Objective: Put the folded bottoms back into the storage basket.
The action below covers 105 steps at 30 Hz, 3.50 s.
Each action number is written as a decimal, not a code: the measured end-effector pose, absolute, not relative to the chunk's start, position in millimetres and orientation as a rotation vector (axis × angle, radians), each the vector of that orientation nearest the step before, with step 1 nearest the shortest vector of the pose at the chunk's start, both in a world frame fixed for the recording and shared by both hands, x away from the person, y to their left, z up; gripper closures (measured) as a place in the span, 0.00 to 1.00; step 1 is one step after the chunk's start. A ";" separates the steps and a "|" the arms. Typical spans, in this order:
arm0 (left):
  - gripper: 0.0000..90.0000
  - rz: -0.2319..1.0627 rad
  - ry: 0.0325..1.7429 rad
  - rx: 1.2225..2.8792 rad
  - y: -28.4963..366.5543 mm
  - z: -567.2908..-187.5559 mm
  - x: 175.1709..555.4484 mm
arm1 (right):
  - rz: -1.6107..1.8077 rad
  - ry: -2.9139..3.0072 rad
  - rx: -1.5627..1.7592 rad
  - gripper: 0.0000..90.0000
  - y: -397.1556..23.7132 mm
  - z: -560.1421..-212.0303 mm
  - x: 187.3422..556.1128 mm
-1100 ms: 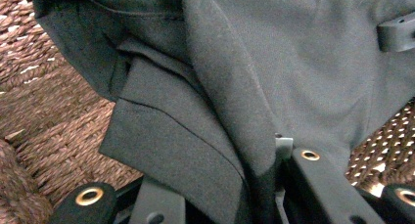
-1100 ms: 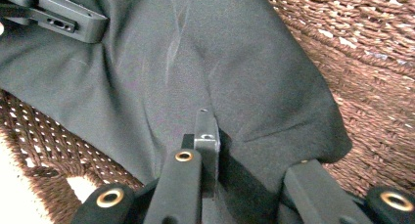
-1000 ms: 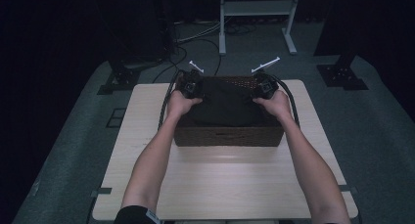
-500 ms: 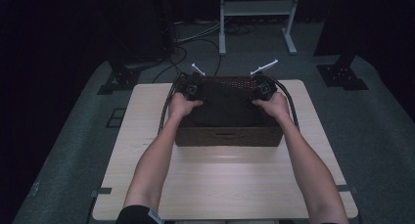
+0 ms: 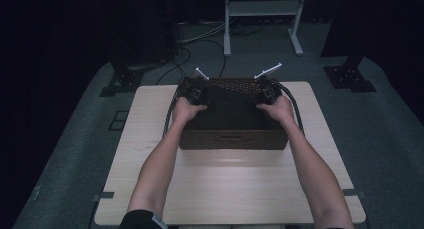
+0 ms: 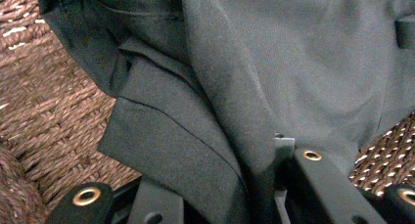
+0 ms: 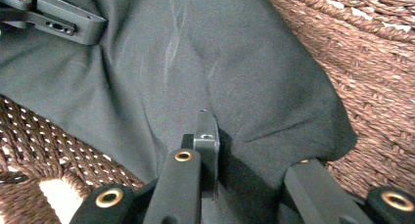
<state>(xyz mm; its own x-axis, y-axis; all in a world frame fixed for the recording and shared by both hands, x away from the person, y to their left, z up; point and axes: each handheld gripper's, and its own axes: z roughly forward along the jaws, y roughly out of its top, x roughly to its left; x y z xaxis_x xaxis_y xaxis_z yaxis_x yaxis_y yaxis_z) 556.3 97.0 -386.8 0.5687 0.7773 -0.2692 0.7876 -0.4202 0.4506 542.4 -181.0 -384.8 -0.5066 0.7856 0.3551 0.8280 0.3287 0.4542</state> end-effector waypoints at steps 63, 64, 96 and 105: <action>0.58 0.148 1.408 2.196 123.5 -369.7 552.7 | -0.839 -2.569 -1.685 0.70 -197.4 -383.8 540.0; 0.58 0.152 1.407 2.189 123.9 -369.4 552.4 | -0.840 -2.573 -1.685 0.70 -198.6 -382.9 539.7; 0.56 0.135 1.308 2.135 123.8 -357.7 531.0 | -0.986 -2.532 -1.614 0.67 -202.0 -368.0 516.6; 0.51 0.145 1.276 2.123 121.4 -351.5 522.9 | -1.007 -2.536 -1.598 0.64 -204.8 -364.3 509.6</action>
